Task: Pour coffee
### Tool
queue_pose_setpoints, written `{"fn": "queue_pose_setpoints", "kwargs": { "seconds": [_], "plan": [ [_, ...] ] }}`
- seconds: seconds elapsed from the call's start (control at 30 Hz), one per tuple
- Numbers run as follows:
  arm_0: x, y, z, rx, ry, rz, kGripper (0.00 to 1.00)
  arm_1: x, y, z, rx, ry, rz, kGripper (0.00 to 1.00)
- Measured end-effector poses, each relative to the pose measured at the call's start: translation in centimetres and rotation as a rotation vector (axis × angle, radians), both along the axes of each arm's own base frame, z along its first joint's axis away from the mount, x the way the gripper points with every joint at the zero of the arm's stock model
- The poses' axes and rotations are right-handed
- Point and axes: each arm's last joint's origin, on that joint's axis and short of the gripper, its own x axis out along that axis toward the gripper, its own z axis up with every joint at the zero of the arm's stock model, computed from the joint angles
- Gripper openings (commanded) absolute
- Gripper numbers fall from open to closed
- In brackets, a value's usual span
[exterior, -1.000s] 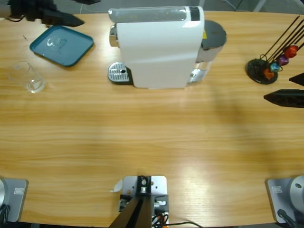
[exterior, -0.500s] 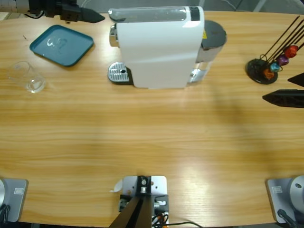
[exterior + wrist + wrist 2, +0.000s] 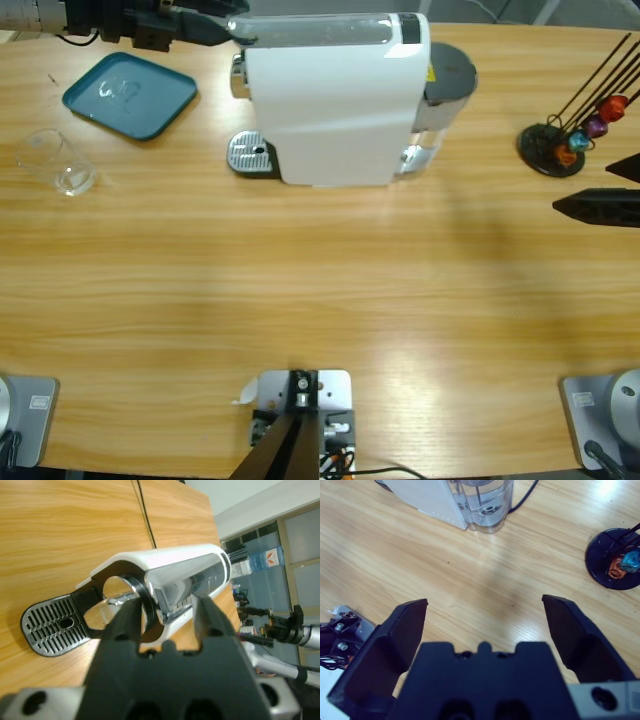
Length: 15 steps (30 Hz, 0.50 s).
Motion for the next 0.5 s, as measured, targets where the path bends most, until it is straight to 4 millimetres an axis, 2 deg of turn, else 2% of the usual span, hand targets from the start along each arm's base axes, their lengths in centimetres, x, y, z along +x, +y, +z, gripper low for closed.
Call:
{"fn": "queue_pose_setpoints", "kwargs": {
  "seconds": [0.5],
  "plan": [
    [-0.5,0.2,-1.2,-0.043,-0.022,-0.038,0.000,0.0,0.0,0.0,0.000,0.000,0.000,1.000]
  ]
}}
